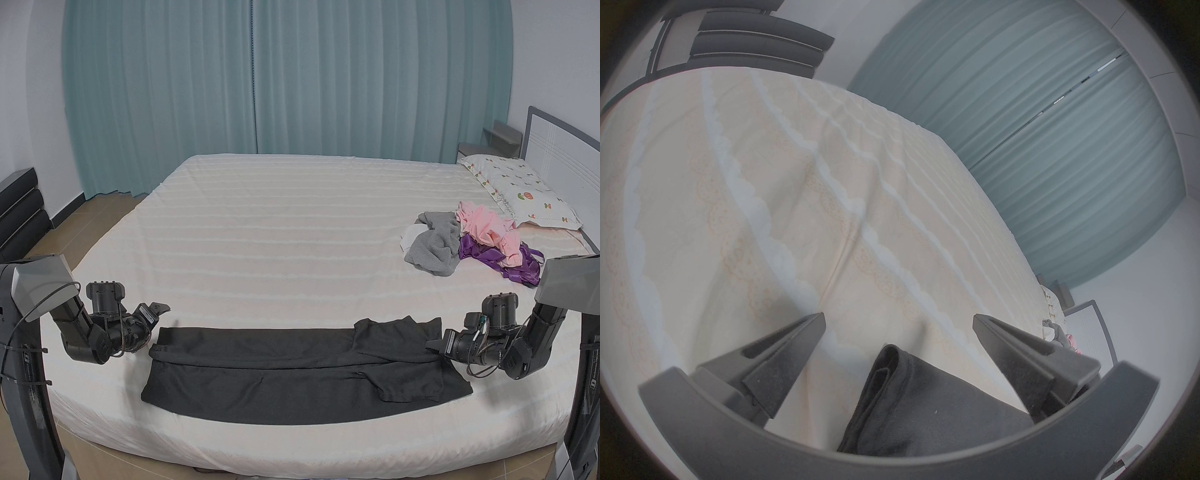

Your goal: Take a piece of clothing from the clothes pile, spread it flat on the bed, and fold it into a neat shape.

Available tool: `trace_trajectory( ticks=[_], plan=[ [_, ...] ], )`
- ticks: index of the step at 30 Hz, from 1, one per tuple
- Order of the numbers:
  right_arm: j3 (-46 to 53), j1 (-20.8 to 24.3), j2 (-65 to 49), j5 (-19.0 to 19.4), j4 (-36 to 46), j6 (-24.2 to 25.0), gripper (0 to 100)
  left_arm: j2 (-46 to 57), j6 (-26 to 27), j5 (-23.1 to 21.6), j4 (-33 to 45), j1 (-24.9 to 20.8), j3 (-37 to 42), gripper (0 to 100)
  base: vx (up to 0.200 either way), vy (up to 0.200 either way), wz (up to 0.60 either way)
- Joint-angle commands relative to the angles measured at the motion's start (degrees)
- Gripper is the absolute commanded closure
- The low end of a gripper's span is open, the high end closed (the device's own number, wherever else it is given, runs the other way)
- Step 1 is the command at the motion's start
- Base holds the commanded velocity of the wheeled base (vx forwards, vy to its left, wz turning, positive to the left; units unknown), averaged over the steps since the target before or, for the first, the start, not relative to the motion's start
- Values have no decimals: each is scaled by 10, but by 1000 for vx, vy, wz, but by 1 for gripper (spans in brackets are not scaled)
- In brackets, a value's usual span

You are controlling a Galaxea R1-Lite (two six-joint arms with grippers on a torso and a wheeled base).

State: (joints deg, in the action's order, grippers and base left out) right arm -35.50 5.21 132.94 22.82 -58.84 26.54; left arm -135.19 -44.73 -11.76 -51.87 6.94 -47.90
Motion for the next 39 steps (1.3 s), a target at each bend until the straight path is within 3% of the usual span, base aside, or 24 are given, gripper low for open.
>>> trace_trajectory(
  ticks=[1,11,19,20,26,29,31,37,39],
  plan=[
    [30,0,-8,0,-18,0,100,0,0,0,0,0,1,0,0,0,0],
    [91,6,-8,1,-87,0,100,4,-1,0,0,0,2,0,0,0,0],
    [105,5,-8,0,-94,3,100,32,0,0,1,0,16,0,0,0,0],
    [105,4,-8,0,-94,4,0,36,1,0,3,0,19,0,0,0,0],
    [117,-2,-43,1,-94,20,0,66,5,0,9,-3,41,0,0,0,0],
    [125,-1,-61,-1,-94,44,0,74,10,1,16,-12,60,0,0,0,0],
    [136,2,-83,-5,-93,85,0,86,30,6,31,-17,78,0,0,0,0],
    [141,6,-109,-74,-83,118,0,148,34,24,132,-38,96,0,0,0,0],
    [142,5,-111,-77,-83,128,0,152,34,32,144,-43,96,0,0,0,0]
  ],
)
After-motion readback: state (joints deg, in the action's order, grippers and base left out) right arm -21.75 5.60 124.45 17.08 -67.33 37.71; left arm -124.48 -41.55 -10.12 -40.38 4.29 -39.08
